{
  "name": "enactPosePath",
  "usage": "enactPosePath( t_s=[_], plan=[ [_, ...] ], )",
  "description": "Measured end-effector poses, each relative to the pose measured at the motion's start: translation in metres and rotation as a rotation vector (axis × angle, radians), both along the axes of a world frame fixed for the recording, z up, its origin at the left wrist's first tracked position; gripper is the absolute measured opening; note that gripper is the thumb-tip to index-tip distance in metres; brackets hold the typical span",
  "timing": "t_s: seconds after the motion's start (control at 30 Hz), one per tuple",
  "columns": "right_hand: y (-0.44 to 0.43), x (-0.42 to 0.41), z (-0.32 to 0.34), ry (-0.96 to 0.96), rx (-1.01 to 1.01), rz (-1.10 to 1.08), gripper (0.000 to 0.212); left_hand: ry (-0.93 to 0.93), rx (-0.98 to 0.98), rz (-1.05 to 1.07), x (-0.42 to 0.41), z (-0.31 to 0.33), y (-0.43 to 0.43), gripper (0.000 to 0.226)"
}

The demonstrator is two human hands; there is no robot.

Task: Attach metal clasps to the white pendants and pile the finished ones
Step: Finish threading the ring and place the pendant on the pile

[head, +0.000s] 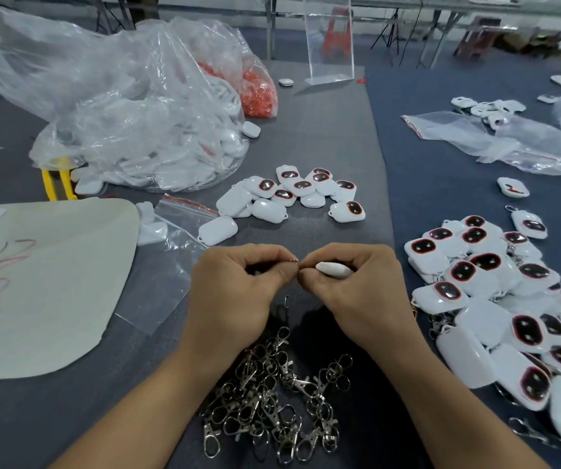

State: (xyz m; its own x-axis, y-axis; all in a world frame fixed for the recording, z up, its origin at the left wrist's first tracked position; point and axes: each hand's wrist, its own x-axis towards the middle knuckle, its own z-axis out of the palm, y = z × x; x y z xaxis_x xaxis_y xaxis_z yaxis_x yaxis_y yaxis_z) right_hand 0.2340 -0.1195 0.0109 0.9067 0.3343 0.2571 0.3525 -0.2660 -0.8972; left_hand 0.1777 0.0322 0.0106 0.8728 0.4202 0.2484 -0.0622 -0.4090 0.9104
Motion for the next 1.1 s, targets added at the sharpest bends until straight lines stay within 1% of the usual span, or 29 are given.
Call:
enactPosePath(
  t_s=[0.1,0.17,0.23,0.3,0.47,0.53,0.6,0.7,0.83,0.9,1.0,1.1],
  plan=[
    [-0.001,0.000,0.002,0.021,0.065,0.005,0.015,0.043,-0.221,-0.065,0.003,0.001,0.002,0.026],
    [-0.002,-0.001,0.004,0.009,0.073,-0.008,0.015,0.055,-0.314,-0.121,0.003,0.001,0.003,0.023],
    [-0.003,-0.001,0.006,0.001,0.068,-0.031,0.017,0.055,-0.353,-0.182,0.002,0.003,0.003,0.022],
    [-0.004,-0.003,0.008,-0.029,0.057,-0.041,0.019,0.041,-0.304,-0.194,0.000,0.004,0.003,0.023],
    [-0.006,-0.008,0.011,-0.215,-0.096,-0.036,0.017,-0.043,0.093,-0.105,-0.007,0.007,-0.004,0.024],
    [-0.008,-0.009,0.010,-0.261,-0.134,-0.038,0.016,-0.049,0.154,-0.106,-0.007,0.007,-0.005,0.023],
    [-0.007,-0.010,0.010,-0.243,-0.104,-0.031,0.016,-0.046,0.097,-0.080,-0.006,0.005,-0.003,0.024],
    [-0.006,-0.008,0.010,-0.166,-0.053,-0.006,0.015,0.000,-0.090,-0.081,-0.004,0.004,-0.001,0.025],
    [-0.010,-0.003,0.012,-0.047,-0.001,0.054,0.016,0.069,-0.300,-0.202,-0.002,0.004,0.002,0.024],
    [-0.013,-0.001,0.013,-0.032,0.002,0.069,0.018,0.092,-0.338,-0.263,-0.002,0.005,0.002,0.023],
    [-0.014,-0.001,0.012,-0.072,0.021,0.050,0.018,0.096,-0.372,-0.307,-0.001,0.006,0.004,0.024],
    [-0.014,-0.003,0.012,-0.124,0.012,0.071,0.018,0.096,-0.375,-0.320,-0.002,0.008,0.004,0.015]
  ],
)
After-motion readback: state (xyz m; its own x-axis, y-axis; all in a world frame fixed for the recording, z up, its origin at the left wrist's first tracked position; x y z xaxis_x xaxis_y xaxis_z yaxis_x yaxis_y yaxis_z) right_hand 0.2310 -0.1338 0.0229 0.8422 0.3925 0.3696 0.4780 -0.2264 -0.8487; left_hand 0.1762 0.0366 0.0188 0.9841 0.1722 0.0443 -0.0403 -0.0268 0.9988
